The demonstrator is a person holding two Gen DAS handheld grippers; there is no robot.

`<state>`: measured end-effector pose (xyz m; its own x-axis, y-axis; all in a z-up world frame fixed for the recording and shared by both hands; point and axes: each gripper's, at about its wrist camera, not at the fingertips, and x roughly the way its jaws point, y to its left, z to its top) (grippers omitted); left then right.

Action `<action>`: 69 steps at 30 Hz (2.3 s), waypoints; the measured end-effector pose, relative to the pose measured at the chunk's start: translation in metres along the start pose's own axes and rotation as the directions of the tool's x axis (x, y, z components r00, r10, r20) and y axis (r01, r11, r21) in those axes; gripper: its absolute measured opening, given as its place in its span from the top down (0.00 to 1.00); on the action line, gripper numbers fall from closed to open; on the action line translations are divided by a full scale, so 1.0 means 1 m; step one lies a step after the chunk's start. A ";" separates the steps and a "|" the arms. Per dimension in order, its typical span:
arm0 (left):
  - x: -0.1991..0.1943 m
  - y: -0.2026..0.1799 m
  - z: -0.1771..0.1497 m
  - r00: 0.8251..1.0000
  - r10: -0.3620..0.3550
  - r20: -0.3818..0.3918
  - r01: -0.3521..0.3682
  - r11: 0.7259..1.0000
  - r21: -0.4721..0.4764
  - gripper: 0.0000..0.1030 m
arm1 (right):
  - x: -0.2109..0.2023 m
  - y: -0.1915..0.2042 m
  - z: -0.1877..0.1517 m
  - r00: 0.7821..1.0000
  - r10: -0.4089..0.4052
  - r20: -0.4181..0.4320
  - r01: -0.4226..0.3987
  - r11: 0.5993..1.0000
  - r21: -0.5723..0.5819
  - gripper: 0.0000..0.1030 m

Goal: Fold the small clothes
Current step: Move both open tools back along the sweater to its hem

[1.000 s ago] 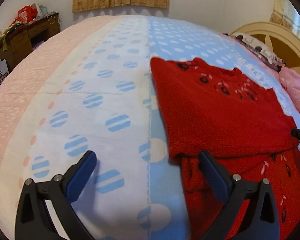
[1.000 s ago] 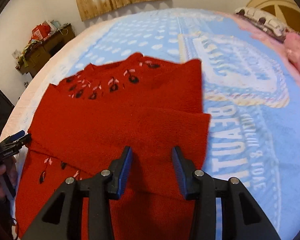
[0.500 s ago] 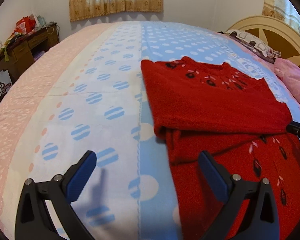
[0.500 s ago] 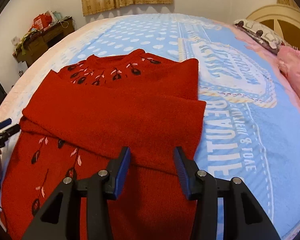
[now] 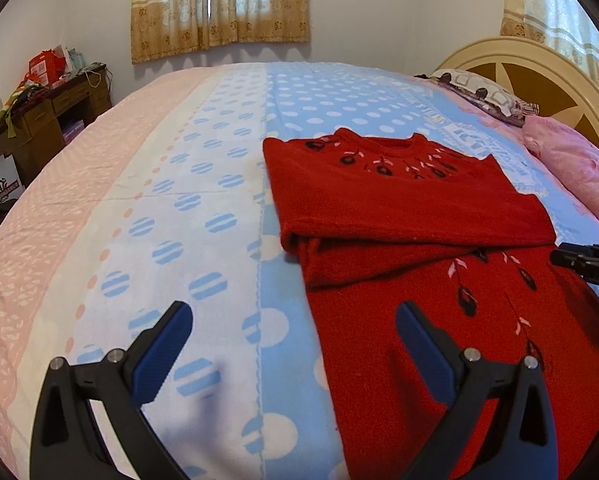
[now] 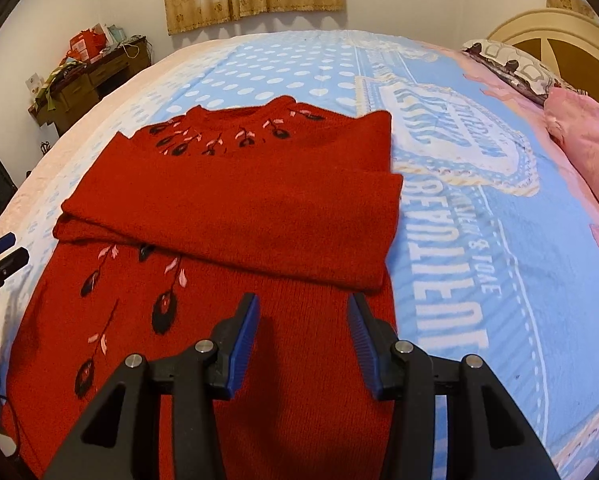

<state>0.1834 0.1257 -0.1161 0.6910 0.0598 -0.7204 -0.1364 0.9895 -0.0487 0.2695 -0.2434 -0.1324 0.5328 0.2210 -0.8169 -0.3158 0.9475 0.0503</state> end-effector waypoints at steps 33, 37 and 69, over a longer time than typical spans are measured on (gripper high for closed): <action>-0.082 -0.020 -0.033 0.995 -0.046 0.093 0.035 0.993 0.117 0.00 | -0.042 0.028 -0.045 0.999 0.021 0.036 -0.020 0.999 -0.027 0.49; -0.084 -0.027 -0.044 0.995 -0.060 0.074 0.050 0.990 0.131 0.00 | -0.044 0.030 -0.050 0.999 0.021 0.032 -0.020 1.000 -0.023 0.49; -0.084 -0.047 -0.111 0.991 -0.105 -0.087 0.114 0.988 0.102 0.00 | -0.090 0.038 -0.122 0.999 -0.003 0.043 0.004 1.000 -0.022 0.49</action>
<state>0.0525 0.0599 -0.1299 0.6369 -0.0564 -0.7689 0.0164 0.9981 -0.0596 0.1136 -0.2557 -0.1267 0.5669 0.2274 -0.7918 -0.3304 0.9432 0.0343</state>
